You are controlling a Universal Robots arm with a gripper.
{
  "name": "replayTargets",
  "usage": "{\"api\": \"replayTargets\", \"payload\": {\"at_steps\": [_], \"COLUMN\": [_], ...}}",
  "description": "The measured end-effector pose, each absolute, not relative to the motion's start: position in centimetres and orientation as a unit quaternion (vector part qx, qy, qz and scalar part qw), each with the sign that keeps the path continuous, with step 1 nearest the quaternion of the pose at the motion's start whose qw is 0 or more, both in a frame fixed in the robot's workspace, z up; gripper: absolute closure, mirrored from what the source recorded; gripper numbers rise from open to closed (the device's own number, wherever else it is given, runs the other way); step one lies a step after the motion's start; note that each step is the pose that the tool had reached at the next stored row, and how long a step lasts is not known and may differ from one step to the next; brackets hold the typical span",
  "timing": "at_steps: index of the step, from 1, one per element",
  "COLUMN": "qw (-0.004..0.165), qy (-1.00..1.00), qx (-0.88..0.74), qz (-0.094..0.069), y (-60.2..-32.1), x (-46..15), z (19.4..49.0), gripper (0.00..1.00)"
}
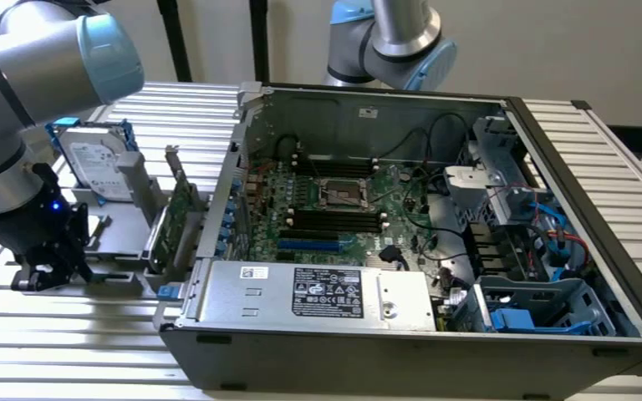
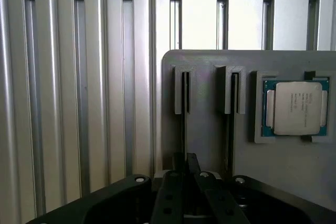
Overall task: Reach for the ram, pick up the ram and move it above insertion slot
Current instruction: 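Pick up the ram and move it above insertion slot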
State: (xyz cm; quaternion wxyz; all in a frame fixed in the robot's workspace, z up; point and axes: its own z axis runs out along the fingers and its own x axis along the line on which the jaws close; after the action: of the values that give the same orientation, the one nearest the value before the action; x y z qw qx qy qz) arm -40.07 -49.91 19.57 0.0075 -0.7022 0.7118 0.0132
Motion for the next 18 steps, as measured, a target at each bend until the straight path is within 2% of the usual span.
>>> {"api": "replayTargets", "payload": {"at_steps": [8,18], "qw": [0.008,0.008], "qy": [0.712,0.712], "qx": [-0.702,-0.702], "qz": [0.013,0.014], "y": [-49.9,-49.9], "x": [-40.0,-39.9], "z": [20.7,25.0], "gripper": [0.86,0.86]}}
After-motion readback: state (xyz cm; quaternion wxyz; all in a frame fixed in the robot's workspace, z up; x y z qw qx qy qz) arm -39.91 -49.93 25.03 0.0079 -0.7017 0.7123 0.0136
